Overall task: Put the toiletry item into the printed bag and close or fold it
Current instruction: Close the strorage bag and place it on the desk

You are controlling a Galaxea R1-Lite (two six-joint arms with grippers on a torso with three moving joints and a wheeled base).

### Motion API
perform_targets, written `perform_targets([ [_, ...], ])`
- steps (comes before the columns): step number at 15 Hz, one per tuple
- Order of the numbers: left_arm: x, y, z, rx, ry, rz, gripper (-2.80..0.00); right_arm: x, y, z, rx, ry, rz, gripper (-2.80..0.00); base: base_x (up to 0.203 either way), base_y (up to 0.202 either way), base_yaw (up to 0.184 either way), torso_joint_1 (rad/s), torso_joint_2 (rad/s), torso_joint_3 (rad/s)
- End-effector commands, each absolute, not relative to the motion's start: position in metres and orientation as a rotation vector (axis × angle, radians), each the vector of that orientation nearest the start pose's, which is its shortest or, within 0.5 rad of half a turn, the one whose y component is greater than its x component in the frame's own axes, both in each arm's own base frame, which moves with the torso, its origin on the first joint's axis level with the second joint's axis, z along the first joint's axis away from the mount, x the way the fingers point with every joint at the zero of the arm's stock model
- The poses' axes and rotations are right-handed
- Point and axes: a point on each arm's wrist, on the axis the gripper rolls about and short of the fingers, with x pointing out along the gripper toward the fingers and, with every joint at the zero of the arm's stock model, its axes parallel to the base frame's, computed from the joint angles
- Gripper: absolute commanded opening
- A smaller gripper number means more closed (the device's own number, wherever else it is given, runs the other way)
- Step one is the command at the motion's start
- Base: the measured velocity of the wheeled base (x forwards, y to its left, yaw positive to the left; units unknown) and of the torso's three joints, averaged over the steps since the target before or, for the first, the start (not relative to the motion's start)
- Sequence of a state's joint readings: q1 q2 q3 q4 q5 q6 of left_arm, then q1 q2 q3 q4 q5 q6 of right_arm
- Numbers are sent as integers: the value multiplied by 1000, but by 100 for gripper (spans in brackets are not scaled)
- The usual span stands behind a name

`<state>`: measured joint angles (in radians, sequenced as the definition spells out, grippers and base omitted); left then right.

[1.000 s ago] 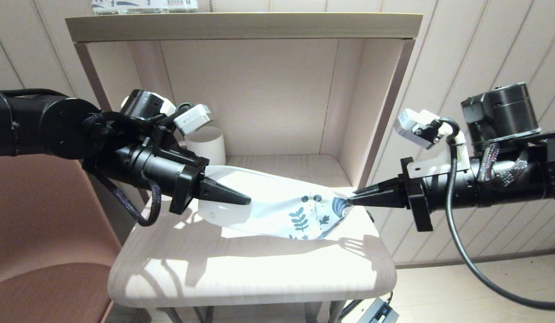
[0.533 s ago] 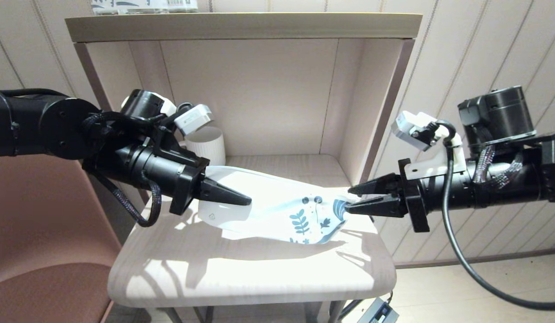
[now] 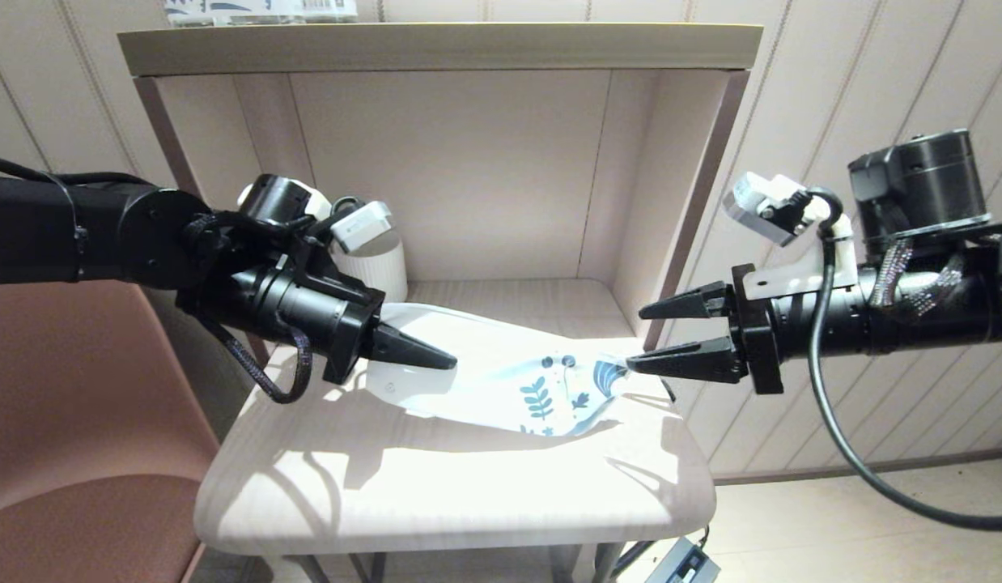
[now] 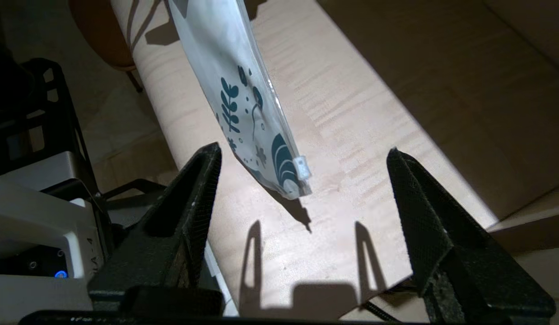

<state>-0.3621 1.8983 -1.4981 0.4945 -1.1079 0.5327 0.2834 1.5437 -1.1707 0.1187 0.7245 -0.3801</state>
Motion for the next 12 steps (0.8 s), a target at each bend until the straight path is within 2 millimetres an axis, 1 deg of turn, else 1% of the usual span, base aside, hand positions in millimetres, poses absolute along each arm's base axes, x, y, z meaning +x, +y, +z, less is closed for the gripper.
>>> perform_targets([
  [1,324,-138,208,37,529,-1533,-280,246,81,265,-227,289,1046,-280,0,0,0,0,0,0],
  [3,328,-133,209,30,524,-1517,-280,235,78,271,-224,274,1040,-280,0,0,0,0,0,0],
  [4,327,-132,211,32,517,-1516,-280,230,76,270,-222,276,1039,-280,0,0,0,0,0,0],
  [8,333,-125,218,8,519,-1483,-280,206,70,260,-201,306,1039,-280,0,0,0,0,0,0],
  [12,336,-126,230,-61,556,-1450,-280,196,68,263,-177,306,1035,-280,0,0,0,0,0,0],
])
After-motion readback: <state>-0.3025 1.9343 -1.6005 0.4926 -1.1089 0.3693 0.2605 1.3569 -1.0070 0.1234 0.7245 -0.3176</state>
